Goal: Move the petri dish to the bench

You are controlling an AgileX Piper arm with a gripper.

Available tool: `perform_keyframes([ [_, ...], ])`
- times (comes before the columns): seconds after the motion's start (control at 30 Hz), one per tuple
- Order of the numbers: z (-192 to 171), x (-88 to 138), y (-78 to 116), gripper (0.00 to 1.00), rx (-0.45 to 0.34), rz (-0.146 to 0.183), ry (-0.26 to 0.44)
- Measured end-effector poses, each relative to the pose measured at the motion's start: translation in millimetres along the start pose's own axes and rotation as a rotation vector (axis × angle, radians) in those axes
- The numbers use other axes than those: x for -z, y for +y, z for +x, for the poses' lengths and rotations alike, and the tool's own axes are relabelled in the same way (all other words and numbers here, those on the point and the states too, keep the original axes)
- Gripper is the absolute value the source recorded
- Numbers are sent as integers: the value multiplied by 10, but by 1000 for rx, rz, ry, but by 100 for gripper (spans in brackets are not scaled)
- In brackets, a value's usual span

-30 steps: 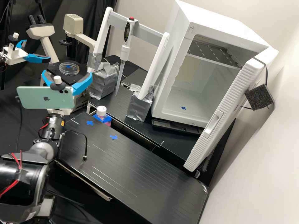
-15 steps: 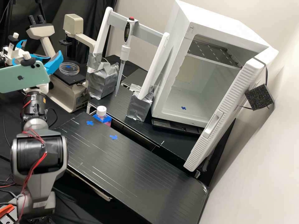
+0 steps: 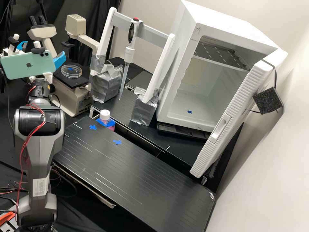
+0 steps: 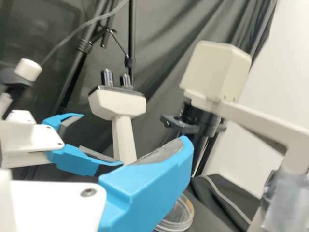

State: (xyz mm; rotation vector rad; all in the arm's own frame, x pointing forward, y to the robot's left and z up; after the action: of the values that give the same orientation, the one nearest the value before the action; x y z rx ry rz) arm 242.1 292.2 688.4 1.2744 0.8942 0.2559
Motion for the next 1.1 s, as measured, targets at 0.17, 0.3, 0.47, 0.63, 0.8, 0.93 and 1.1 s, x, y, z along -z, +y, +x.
perform_keyframes([
  [0.17,233,-156,-9,100,18,41,-48],
  [0.3,411,-288,-50,100,45,42,-91],
  [0.47,602,-426,-102,100,74,58,-140],
  [0.63,772,-555,-141,100,97,63,-176],
  [0.8,906,-698,-175,100,126,129,-225],
  [0.93,992,-813,-192,100,131,210,-261],
  [1.1,1053,-926,-184,100,136,271,-297],
])
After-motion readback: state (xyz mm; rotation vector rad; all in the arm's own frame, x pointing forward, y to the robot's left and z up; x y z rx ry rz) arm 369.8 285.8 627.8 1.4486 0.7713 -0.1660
